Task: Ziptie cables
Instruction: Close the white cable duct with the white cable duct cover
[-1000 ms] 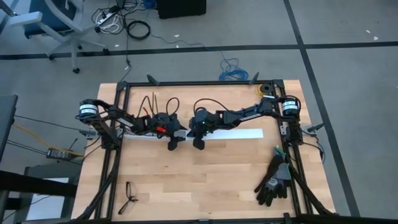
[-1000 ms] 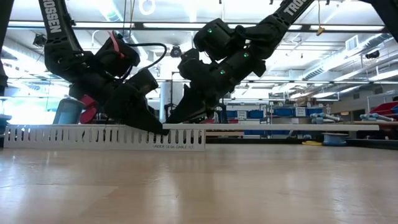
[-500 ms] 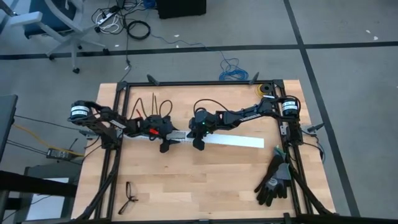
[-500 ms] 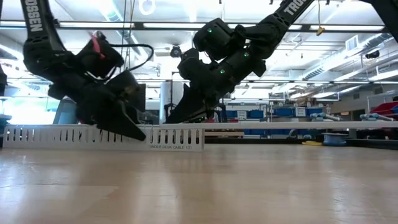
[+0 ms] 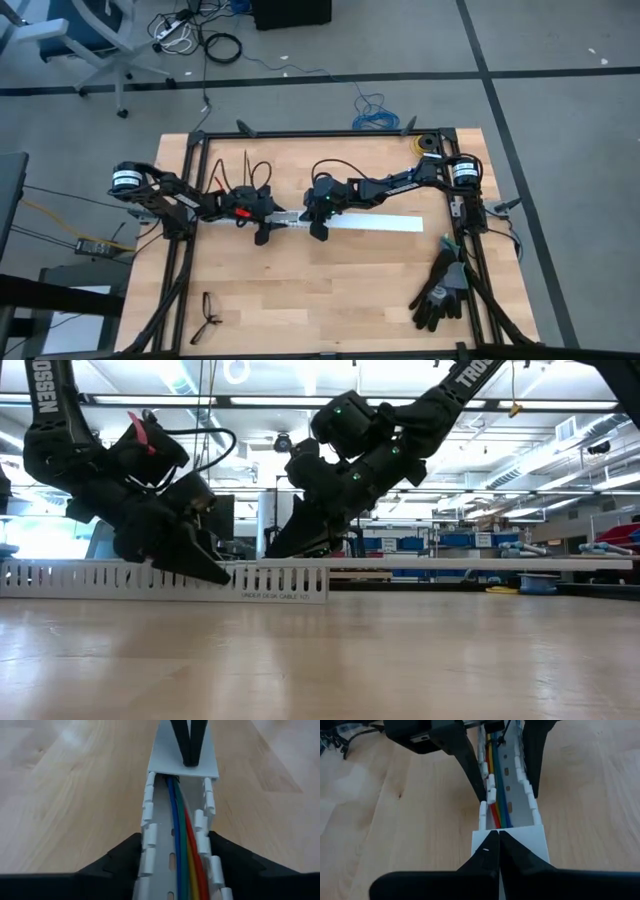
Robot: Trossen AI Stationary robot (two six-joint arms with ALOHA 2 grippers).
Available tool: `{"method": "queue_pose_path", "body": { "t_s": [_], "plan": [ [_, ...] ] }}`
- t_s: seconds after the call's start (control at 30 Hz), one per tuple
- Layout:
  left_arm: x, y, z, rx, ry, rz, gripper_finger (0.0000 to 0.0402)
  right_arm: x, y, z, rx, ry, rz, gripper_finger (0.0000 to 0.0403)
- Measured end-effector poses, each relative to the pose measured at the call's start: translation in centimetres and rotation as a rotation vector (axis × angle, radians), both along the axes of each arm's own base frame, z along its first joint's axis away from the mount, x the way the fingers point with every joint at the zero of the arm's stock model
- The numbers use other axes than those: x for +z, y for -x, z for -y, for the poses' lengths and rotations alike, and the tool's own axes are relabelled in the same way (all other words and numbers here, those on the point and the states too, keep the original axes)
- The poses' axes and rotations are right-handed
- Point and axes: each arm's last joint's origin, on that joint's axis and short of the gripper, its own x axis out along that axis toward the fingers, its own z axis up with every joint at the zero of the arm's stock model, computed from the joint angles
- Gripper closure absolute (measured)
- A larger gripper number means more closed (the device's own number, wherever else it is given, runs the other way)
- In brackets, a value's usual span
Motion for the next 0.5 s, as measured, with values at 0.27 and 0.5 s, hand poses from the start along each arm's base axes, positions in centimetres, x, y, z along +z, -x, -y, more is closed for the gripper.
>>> {"method": "queue_pose_path", "body": {
  "t_s": [0.27, 0.5],
  "plan": [
    [0.2, -0.2, -0.1, 0.013, -0.004, 0.011, 0.0193, 0.1, -0.6, 0.8, -0.009, 0.025, 0.096, 0.0403],
    [0.3, -0.4, -0.1, 0.018, -0.007, 0.016, 0.0189, -0.1, -1.9, 1.5, 0.007, 0.019, 0.273, 0.0403]
  ]
}}
